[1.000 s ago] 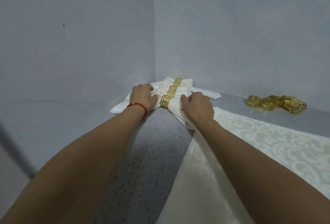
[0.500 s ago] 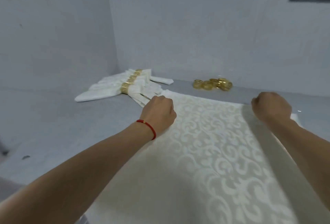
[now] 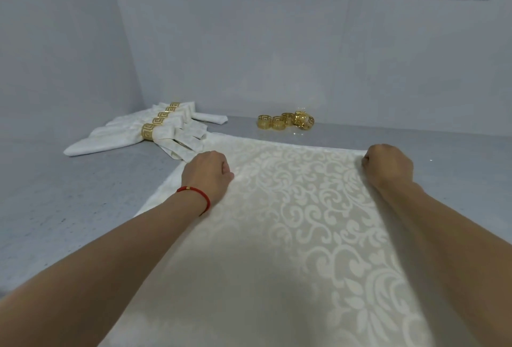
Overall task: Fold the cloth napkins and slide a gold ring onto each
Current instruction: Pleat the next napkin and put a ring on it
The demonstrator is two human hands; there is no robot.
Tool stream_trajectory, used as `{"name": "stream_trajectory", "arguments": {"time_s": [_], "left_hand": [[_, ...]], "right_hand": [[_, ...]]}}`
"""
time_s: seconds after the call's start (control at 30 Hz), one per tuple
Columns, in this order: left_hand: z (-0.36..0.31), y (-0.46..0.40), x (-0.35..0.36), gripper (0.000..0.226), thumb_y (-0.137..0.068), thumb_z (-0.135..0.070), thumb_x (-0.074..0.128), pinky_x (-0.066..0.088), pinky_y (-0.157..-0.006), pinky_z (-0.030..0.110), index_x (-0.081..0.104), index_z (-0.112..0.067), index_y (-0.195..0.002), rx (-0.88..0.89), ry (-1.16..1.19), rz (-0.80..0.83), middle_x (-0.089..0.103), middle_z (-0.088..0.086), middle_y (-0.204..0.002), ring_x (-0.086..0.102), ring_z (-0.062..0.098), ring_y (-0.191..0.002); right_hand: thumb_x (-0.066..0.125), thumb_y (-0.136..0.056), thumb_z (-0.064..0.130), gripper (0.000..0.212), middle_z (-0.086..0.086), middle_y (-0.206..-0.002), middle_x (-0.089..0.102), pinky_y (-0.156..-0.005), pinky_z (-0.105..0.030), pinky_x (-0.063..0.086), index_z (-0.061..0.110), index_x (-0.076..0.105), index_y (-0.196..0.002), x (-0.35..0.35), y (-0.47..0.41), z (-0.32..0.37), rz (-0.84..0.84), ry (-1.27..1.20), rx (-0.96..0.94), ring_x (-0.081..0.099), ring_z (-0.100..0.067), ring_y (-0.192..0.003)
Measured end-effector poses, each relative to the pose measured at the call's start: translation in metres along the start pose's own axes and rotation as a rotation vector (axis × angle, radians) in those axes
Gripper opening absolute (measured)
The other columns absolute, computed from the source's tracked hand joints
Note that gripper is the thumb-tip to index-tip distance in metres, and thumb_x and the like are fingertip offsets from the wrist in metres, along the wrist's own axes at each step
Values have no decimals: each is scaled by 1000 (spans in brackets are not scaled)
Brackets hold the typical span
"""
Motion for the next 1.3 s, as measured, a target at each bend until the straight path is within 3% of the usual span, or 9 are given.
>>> {"name": "stream_trajectory", "arguments": {"time_s": [0.13, 0.33, 0.57, 0.7, 0.77, 0.87, 1.0, 1.17, 1.3], "left_hand": [[-13, 0, -7, 15, -86, -22, 68, 51, -73, 36, 65, -20, -71, 62, -72, -52, 64, -5, -81, 60, 19, -82], [-56, -20, 5, 10, -86, -22, 70, 37, -62, 29, 67, -21, -76, 143, -140, -2, 62, -4, -90, 59, 20, -81], [-147, -28, 44, 2, -89, -23, 71, 49, -73, 33, 71, -21, -88, 252, -254, 41, 68, 4, -102, 66, 29, -91], [-167, -13, 62, 22, -86, -2, 64, 50, -76, 39, 68, -16, -102, 312, -373, 37, 65, 7, -109, 64, 32, -96], [-162, -2, 57, 36, -86, 3, 57, 50, -81, 42, 64, -16, -116, 317, -364, 74, 59, 9, -118, 61, 33, -104], [-160, 36, 32, 37, -92, -10, 54, 49, -85, 42, 59, -20, -127, 416, -231, 70, 56, 6, -126, 55, 29, -113], [-150, 131, -3, 28, -87, -20, 52, 49, -88, 45, 67, -22, -111, 624, 24, 76, 65, -1, -115, 57, 23, -106], [-133, 218, -26, 20, -87, -6, 62, 50, -83, 45, 72, -11, -103, 844, 223, 75, 69, 2, -105, 63, 26, -98], [-125, 252, -28, 28, -94, -21, 67, 47, -88, 41, 68, -13, -120, 899, 232, 164, 67, -1, -116, 62, 20, -107]], "right_hand": [[48, -94, 9, 9, -15, -89, 55, -72, -41, 44, 4, 56, -93, -11, 0, -12, -54, -46, -15, 61, -41, -92], [55, -95, 14, 12, -16, -93, 56, -71, -38, 43, 4, 59, -100, -30, 12, -69, 69, 130, 5, 56, -38, -87], [64, -94, 32, 21, -5, -93, 58, -76, -35, 45, 17, 49, -91, -68, 74, -145, 292, 406, 91, 64, -32, -100], [59, -95, 25, 6, 2, -75, 44, -76, -32, 44, 19, 57, -97, -94, 110, -131, 244, 559, 16, 67, -28, -102], [54, -97, 30, 15, -1, -90, 58, -74, -33, 43, 20, 62, -106, -102, 128, -99, 119, 419, -156, 67, -30, -102], [51, -97, 46, 27, 6, -102, 61, -74, -34, 48, 26, 63, -110, -110, 197, -33, 118, -158, -654, 64, -18, -93], [59, -90, 68, 41, 17, -100, 55, -74, -27, 46, 33, 57, -110, -107, 300, 18, 218, -243, -1083, 55, -7, -85], [74, -87, 50, 29, 19, -88, 48, -66, -27, 49, 38, 50, -99, -88, 299, 21, 267, -339, -1031, 47, -4, -79], [80, -85, 43, 12, 14, -80, 64, -64, -24, 50, 36, 71, -86, -96, 287, 24, 501, -572, -878, 61, -14, -75]]}}
Point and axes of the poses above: each hand's wrist, its own y-axis away from the middle knuckle, its own x-axis out of the palm, z = x × y, the point moved 7 cm from there along -y, towards the middle knuckle
